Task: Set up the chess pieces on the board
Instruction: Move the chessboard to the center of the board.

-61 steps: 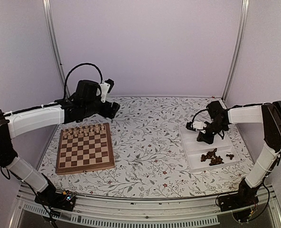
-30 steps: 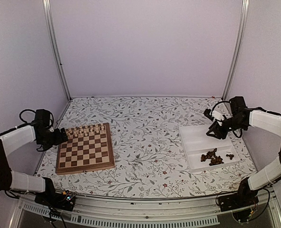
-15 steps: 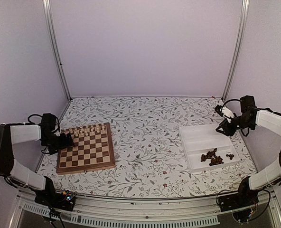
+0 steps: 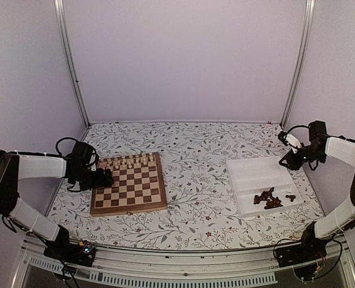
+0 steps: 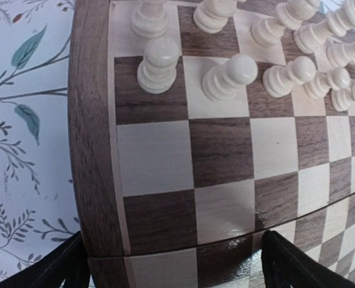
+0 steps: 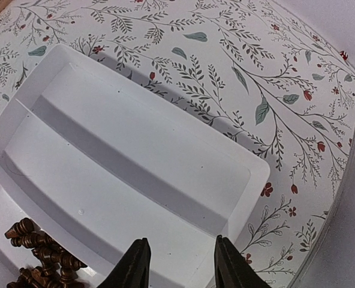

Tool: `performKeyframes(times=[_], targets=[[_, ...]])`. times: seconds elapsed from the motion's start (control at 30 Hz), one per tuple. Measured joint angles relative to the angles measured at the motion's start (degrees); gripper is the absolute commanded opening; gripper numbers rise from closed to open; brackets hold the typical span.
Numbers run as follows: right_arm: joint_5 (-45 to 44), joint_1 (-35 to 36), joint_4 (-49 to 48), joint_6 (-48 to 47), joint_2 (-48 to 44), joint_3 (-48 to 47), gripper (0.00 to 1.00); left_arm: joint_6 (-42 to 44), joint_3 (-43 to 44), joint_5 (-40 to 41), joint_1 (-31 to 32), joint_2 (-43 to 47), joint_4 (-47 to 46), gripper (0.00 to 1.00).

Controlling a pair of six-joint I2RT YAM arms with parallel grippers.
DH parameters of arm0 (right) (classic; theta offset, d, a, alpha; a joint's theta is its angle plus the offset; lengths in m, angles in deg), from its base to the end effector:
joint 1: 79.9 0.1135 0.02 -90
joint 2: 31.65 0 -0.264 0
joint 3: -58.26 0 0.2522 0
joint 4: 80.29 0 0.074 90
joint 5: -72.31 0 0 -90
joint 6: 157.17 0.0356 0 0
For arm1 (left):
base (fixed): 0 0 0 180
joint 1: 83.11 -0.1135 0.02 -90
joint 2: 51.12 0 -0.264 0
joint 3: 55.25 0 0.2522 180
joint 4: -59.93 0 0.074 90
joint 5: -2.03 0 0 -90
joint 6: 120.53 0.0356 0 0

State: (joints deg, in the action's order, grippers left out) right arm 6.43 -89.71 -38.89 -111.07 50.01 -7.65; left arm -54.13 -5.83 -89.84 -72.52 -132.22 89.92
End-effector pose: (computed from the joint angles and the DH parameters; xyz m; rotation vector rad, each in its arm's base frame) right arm 0.2806 -0.0337 0.2168 -0.8638 2.2923 0.1404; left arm 0.2414 -0.0463 0.1454 -0.2914 2.6523 -0.2396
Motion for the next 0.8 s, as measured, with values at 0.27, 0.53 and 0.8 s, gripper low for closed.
performKeyframes(times=[0.27,0.53,0.8], targets=[[-0.4,0.0,0.1,-0.1,0.6,0.0,0.39,-0.1,5.2,3.0,9.6,-6.3,-2.4,0.96],[-2.8,-2.9,2.5,-0.9,0.9,0.0,0.4,0.0,10.8,5.8,19.7,-12.4,-4.2,0.95],[-9.3,-5.9,6.6,-1.1,2.8,0.0,0.46,-2.2,13.5,6.5,27.1,-14.5,-3.2,0.95]])
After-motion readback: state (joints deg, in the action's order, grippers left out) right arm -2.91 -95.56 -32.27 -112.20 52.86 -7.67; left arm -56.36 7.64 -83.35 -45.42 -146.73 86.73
